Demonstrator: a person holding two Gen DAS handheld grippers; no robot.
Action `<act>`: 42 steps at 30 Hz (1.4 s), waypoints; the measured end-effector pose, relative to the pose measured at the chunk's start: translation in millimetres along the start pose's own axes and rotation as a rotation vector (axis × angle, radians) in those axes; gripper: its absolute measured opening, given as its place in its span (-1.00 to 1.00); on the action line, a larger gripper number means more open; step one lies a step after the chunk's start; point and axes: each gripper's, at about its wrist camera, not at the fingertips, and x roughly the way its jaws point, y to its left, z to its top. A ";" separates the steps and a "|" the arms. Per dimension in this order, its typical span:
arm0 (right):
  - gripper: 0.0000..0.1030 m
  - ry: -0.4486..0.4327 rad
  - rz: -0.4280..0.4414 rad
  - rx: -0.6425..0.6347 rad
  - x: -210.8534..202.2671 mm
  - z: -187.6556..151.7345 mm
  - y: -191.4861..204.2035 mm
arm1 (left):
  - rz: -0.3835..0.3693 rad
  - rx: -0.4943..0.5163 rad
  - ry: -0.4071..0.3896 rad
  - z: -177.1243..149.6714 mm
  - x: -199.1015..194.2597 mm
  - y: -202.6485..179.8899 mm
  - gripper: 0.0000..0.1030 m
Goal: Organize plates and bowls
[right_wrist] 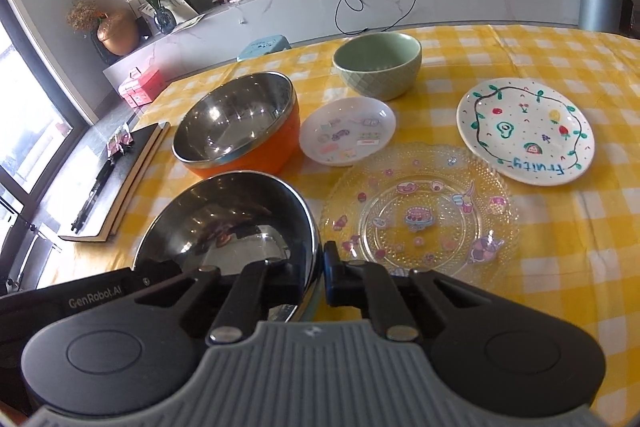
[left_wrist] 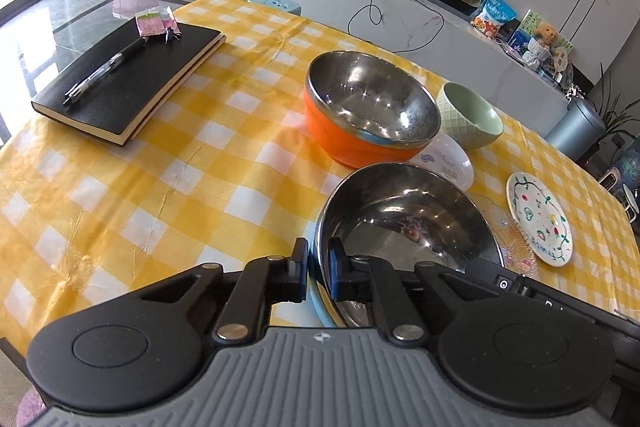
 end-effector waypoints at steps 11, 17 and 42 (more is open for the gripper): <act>-0.88 0.031 0.023 0.075 -52.4 -26.3 -32.4 | -0.037 0.000 0.042 -29.1 -32.4 -22.3 -0.79; -0.89 0.034 -0.007 0.108 -72.9 -41.8 -55.9 | -0.060 0.027 0.073 -49.9 -34.1 -40.6 -0.79; -0.89 0.057 -0.021 0.165 -74.7 -50.8 -79.6 | -0.071 0.017 0.121 -71.8 -18.4 -48.7 -0.79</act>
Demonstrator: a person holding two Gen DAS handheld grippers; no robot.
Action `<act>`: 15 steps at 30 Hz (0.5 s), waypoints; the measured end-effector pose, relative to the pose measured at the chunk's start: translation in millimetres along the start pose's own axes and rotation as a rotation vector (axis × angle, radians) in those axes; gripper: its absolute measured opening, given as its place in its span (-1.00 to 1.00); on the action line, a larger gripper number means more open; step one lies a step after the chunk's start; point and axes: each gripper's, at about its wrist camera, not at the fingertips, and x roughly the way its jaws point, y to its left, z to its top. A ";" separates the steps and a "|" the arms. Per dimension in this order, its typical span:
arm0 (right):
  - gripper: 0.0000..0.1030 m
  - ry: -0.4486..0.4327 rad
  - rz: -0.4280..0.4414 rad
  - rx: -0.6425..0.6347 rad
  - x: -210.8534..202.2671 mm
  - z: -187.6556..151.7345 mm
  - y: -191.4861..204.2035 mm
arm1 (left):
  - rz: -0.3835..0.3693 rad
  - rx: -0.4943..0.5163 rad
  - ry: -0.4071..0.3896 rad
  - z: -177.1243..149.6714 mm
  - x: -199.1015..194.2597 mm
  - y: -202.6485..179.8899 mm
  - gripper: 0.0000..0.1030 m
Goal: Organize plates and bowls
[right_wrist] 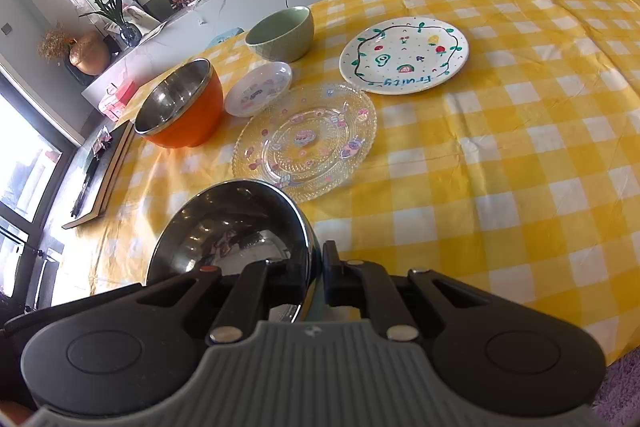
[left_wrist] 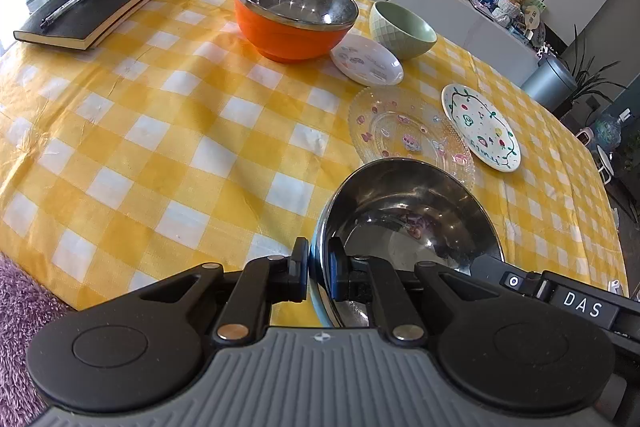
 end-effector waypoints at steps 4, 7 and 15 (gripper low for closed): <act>-0.79 -0.002 -0.001 -0.010 -0.3 -0.3 2.3 | 0.001 -0.004 -0.010 0.4 -2.5 0.1 -0.71; -0.51 -0.010 0.007 -0.020 -2.7 -1.0 4.6 | 0.010 0.006 -0.039 1.3 -9.1 -1.4 -0.35; -0.25 -0.099 0.000 -0.068 -22.5 0.7 11.1 | -0.009 0.028 -0.113 3.9 -29.7 -5.6 -0.16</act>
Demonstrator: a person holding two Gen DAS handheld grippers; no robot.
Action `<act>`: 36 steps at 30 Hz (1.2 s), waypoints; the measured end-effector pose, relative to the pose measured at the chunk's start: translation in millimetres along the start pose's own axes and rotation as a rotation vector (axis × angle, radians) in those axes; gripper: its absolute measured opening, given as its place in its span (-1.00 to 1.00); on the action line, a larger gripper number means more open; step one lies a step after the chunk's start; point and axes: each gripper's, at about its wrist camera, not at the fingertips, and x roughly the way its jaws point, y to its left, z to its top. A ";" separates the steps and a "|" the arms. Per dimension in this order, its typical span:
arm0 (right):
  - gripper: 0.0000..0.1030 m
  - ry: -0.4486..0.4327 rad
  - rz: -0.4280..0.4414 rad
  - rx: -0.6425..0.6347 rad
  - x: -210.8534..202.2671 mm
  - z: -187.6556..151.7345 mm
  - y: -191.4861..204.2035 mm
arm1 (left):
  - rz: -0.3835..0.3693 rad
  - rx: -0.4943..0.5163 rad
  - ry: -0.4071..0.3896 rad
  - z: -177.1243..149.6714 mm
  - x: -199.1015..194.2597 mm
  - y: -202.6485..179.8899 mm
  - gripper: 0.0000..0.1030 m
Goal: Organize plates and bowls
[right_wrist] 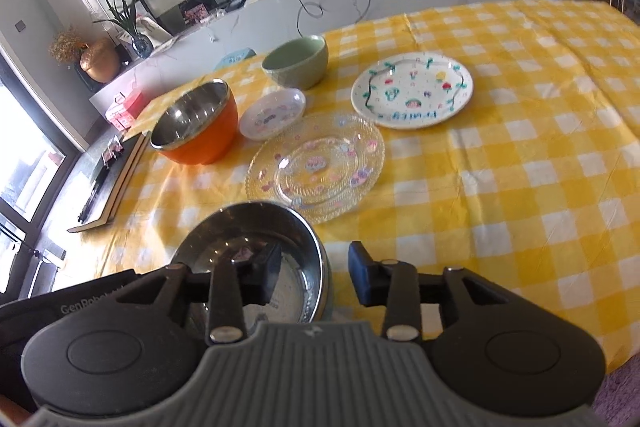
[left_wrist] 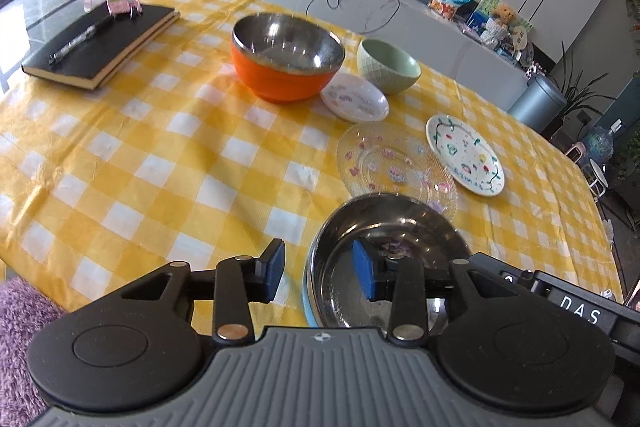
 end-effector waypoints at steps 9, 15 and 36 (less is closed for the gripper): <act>0.16 -0.174 0.019 -0.111 -35.9 7.4 14.8 | 0.000 0.035 -0.109 11.2 -26.5 -3.1 -0.15; 0.27 -0.197 0.034 -0.097 -38.9 17.8 16.3 | 0.018 0.044 -0.139 27.1 -32.1 -2.0 -0.05; 0.37 -0.013 -0.018 -0.114 55.1 83.8 63.2 | 0.051 -0.039 -0.059 101.8 15.4 43.4 0.45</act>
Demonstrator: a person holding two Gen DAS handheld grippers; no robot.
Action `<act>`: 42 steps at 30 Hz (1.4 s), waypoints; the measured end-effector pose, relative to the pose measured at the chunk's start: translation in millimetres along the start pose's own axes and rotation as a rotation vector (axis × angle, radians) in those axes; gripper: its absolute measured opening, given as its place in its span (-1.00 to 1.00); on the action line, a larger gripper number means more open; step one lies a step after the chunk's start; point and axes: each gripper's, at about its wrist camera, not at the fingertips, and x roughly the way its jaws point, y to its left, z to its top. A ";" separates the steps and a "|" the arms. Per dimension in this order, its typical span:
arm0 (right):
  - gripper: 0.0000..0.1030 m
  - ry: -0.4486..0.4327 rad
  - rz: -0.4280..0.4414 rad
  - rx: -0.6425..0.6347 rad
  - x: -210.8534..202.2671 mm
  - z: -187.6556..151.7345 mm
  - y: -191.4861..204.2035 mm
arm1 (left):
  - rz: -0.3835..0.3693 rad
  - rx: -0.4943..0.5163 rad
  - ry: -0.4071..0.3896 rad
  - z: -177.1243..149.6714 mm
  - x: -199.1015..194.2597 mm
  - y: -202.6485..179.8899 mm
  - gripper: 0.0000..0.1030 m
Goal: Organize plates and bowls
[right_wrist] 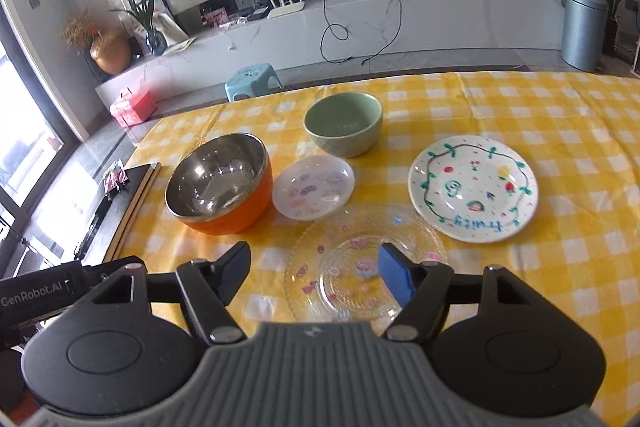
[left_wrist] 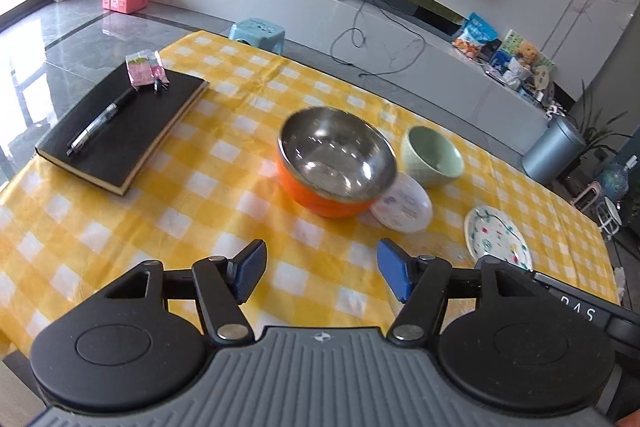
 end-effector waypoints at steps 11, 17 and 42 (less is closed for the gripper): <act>0.49 0.034 0.059 0.070 59.5 50.6 30.3 | 0.108 -0.064 -0.046 50.2 38.1 25.8 0.50; 0.49 0.072 0.060 0.082 93.6 63.4 48.9 | 0.080 -0.164 0.019 63.2 70.6 40.1 0.53; -0.55 0.278 0.028 0.151 172.3 52.1 49.2 | 0.056 -0.146 0.119 57.4 129.3 30.3 -0.41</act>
